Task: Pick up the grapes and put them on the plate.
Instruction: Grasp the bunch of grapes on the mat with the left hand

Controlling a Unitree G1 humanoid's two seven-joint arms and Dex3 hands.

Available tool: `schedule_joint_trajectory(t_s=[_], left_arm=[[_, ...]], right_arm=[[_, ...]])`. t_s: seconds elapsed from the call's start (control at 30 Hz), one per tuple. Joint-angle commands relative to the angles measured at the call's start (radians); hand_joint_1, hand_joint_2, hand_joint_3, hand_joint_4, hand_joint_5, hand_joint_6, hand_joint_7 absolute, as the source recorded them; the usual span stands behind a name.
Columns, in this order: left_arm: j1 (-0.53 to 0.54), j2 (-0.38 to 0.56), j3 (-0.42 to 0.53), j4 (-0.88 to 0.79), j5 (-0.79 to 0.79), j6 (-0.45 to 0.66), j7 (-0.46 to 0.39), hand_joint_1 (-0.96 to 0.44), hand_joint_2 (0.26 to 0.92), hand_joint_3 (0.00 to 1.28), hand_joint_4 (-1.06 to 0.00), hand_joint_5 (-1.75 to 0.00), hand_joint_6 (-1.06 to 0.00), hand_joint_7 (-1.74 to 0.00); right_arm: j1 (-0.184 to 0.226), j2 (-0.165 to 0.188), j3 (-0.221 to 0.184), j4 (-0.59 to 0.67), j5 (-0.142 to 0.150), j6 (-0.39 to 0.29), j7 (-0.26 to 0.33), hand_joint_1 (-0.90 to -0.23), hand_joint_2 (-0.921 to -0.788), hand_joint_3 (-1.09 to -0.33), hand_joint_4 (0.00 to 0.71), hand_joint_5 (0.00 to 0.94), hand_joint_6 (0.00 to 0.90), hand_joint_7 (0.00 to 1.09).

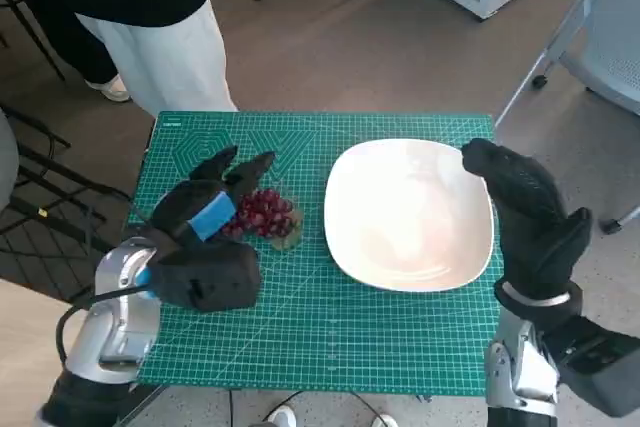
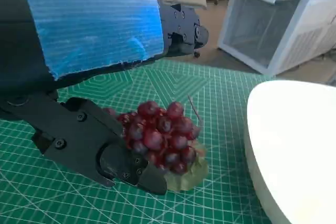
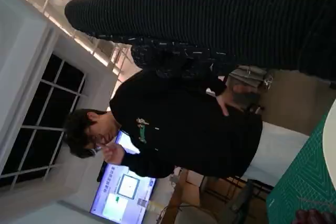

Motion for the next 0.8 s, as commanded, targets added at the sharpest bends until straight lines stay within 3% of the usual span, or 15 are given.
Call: schedule_joint_trajectory(t_s=[0.03, 0.8], left_arm=[[-0.044, -0.011, -0.038, 0.049, 0.019, 0.030, 0.005, -0.39, 0.702, 0.00, 0.00, 0.00, -0.22, -0.01], [-0.296, -0.107, -0.210, 0.539, 0.062, 0.119, 0.066, -0.34, 0.707, 0.00, 0.00, 0.00, -0.22, 0.00]], right_arm=[[0.019, 0.006, 0.000, 0.005, -0.006, 0.006, -0.009, -0.470, -0.921, -0.543, 0.371, 0.007, 0.214, 0.31], [0.029, -0.001, -0.003, 0.010, 0.004, 0.005, 0.002, -0.445, -0.921, -0.549, 0.353, 0.001, 0.180, 0.31]])
